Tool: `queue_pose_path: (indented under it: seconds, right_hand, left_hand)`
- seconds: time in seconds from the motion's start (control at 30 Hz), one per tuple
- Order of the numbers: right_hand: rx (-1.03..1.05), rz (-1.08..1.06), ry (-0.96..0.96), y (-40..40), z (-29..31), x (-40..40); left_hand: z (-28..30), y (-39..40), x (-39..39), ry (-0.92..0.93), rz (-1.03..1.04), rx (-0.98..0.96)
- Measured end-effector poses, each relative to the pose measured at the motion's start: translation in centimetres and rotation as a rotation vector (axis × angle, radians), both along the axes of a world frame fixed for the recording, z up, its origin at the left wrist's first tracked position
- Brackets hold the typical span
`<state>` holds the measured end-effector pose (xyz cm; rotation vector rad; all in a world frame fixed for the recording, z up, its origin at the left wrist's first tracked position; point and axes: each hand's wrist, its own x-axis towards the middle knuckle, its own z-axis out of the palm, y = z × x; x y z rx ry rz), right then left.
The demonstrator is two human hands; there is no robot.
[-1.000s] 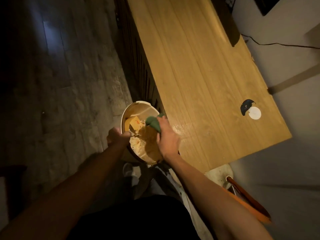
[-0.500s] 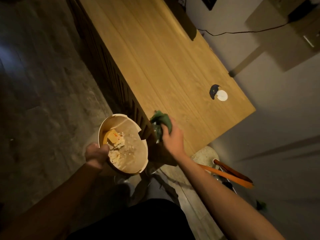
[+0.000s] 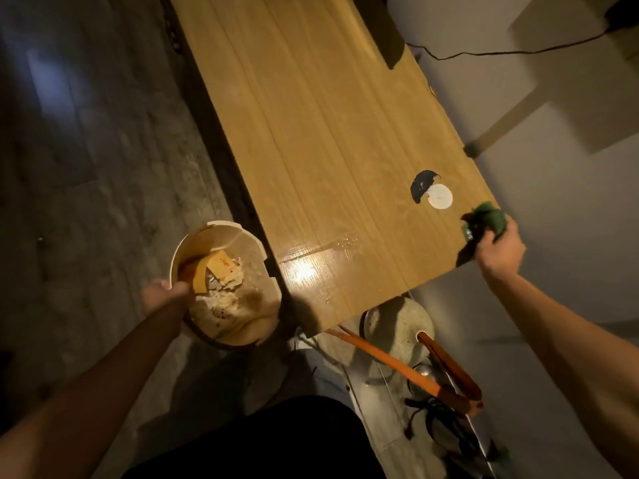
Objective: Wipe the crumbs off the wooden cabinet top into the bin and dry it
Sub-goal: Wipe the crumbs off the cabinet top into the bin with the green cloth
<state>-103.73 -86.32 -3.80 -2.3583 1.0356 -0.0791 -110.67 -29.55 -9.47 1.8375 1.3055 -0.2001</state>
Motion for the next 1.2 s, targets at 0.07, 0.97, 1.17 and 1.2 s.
queue_pose_path:
  seconds: [0.07,0.97,1.17,1.2]
  right_hand:
    - [-0.031,0.014,0.037,-2.1,-0.8,1.2]
    - [-0.049,0.686,-0.056,30.9,-3.2,-4.9]
    - [0.251,0.714,0.125,40.9,-2.6,-7.1]
    - [0.317,0.711,0.15,41.8,-2.8,-7.5]
  left_hand:
    - [0.1,-0.8,-0.4,-0.054,0.065,-0.006]
    - [1.4,-1.1,-2.8,0.03,-0.088,0.04]
    - [2.4,-0.7,-3.6,-0.09,-0.143,0.052]
    - [2.5,-0.5,-3.7,-0.091,-0.14,0.048]
